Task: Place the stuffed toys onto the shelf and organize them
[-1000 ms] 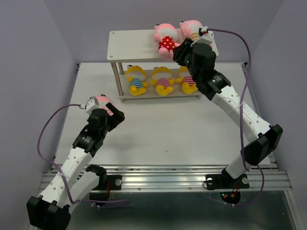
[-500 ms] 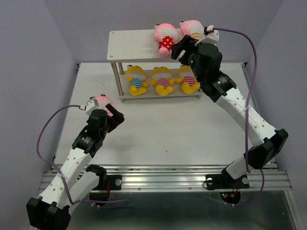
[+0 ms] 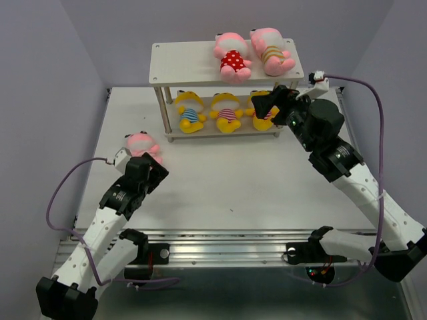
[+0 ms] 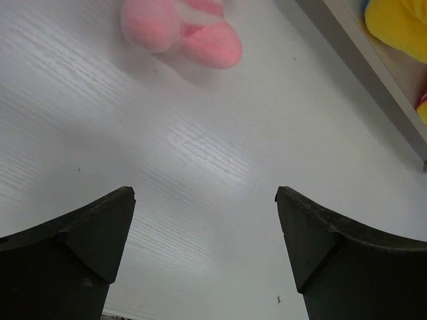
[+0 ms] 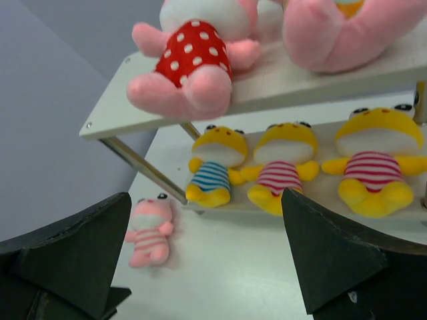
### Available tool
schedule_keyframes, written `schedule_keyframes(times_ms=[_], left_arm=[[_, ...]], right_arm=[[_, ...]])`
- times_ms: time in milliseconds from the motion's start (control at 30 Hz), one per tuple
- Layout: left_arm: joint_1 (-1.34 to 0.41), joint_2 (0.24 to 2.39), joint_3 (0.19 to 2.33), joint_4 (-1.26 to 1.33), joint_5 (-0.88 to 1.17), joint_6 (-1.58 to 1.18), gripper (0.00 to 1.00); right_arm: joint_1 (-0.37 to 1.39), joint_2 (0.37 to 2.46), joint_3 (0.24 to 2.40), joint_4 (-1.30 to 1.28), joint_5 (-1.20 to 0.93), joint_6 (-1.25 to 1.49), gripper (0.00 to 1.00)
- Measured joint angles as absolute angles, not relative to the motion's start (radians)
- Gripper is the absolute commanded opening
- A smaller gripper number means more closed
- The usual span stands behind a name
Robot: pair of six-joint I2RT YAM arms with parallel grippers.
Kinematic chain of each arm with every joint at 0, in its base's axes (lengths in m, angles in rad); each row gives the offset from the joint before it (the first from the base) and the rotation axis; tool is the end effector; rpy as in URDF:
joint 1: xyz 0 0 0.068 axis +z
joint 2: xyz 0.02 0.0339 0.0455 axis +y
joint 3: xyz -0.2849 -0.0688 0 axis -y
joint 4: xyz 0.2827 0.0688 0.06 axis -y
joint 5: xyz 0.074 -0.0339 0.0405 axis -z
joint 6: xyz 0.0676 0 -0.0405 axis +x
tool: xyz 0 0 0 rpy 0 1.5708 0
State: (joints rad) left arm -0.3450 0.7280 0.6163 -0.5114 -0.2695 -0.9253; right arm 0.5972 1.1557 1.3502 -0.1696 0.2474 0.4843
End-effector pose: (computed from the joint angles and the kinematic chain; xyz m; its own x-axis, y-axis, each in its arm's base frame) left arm 0.2018 -0.0534 0.2500 -0.4282 -0.6643 -0.6126 -0.3650 0.7473 -0.5552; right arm 0.2660 0.1608 0.4912 -0.1414 0.4498 -0.8819 -0.3129 0.8249 0.4708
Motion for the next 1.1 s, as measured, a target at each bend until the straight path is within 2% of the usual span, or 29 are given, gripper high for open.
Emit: schedule_keyframes(times_ms=[167,333,633,700,800,1000,1100], left_arm=[[-0.345,0.762,0.622,-0.550,-0.338,-0.963,0.99],[-0.287,0.892,0.642,-0.517,-0.419,-0.953,0.99],[-0.141,1.030,0.642,-0.290,-0.408,-0.854,0.98],[-0.112,1.076,0.642,-0.242,-0.392,-0.833,0.94],[-0.076,1.136,0.641,-0.198,-0.367,-0.808,0.93],[-0.038,1.200,0.623,-0.109,-0.314,-0.773,0.80],[-0.035,1.224,0.621,-0.087,-0.297,-0.760,0.70]], right_arm=[[0.597,1.024,1.156,-0.180,0.199,0.489,1.00],[0.597,0.973,1.015,-0.197,0.199,0.495,1.00],[0.597,0.968,0.950,-0.220,0.241,0.495,1.00],[0.597,0.968,0.950,-0.218,0.260,0.495,1.00],[0.597,0.968,0.950,-0.219,0.301,0.495,1.00],[0.597,0.968,0.949,-0.219,0.332,0.499,1.00],[0.597,0.968,0.949,-0.220,0.344,0.503,1.00]])
